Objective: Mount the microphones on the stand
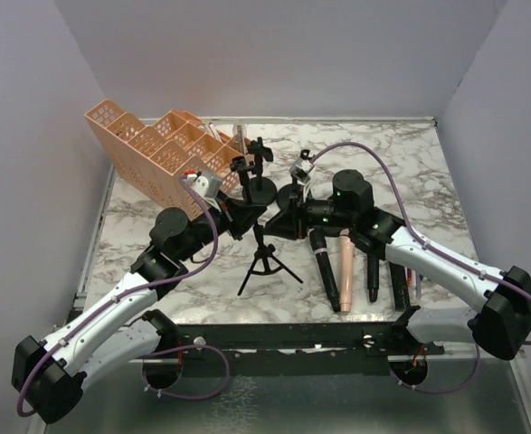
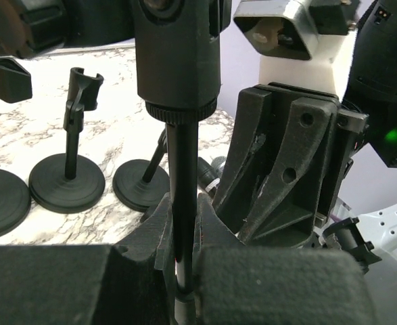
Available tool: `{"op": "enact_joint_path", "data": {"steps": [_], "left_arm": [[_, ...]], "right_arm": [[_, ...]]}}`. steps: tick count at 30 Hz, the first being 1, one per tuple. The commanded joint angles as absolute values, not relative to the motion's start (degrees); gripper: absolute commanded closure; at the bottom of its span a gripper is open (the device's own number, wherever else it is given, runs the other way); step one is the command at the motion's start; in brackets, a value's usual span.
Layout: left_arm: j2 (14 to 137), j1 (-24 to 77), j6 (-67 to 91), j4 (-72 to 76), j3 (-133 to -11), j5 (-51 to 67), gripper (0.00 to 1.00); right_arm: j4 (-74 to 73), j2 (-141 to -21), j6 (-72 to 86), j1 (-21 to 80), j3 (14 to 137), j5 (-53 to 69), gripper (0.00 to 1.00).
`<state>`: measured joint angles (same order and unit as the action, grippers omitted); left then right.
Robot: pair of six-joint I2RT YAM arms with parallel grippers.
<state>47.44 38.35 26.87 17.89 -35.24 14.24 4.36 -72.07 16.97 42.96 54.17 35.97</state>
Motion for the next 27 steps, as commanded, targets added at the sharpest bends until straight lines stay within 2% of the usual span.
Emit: {"op": "enact_joint_path", "data": {"steps": [1, 6, 10, 11, 12, 17, 19, 22, 27], "left_arm": [[46.2, 38.6, 26.5, 22.1, -37.5, 13.4, 1.00], [45.2, 38.6, 25.5, 22.1, -36.8, 11.5, 1.00], [45.0, 38.6, 25.1, 22.1, -36.7, 10.6, 1.00], [45.0, 38.6, 25.1, 22.1, -36.8, 10.5, 1.00], [44.9, 38.6, 25.0, 22.1, -36.8, 10.5, 1.00], [44.6, 38.6, 25.0, 22.1, -36.8, 10.6, 1.00], [44.6, 38.6, 25.0, 22.1, -36.9, 10.7, 1.00], [44.6, 38.6, 25.1, 22.1, -37.0, 10.9, 1.00], [44.7, 38.6, 25.4, 22.1, -37.5, 11.6, 1.00]], "right_arm": [[8.8, -72.8, 36.4, 43.0, 52.7, 24.1, 0.99], [0.3, -71.8, 64.3, 43.0, 53.2, 10.4, 0.99], [5.3, -70.8, 71.6, 43.0, 50.5, 11.6, 0.99], [5.3, -70.7, 71.0, 43.0, 50.7, 12.2, 0.99], [4.8, -70.5, 69.8, 43.0, 51.1, 12.2, 0.94], [11.7, -68.9, 54.7, 43.0, 50.7, 18.8, 0.59], [12.1, -68.0, 47.8, 43.0, 50.9, 22.1, 0.50], [12.1, -67.2, 39.0, 43.0, 50.7, 25.7, 0.43], [8.9, -68.6, 27.1, 43.0, 52.2, 34.2, 0.38]]}}
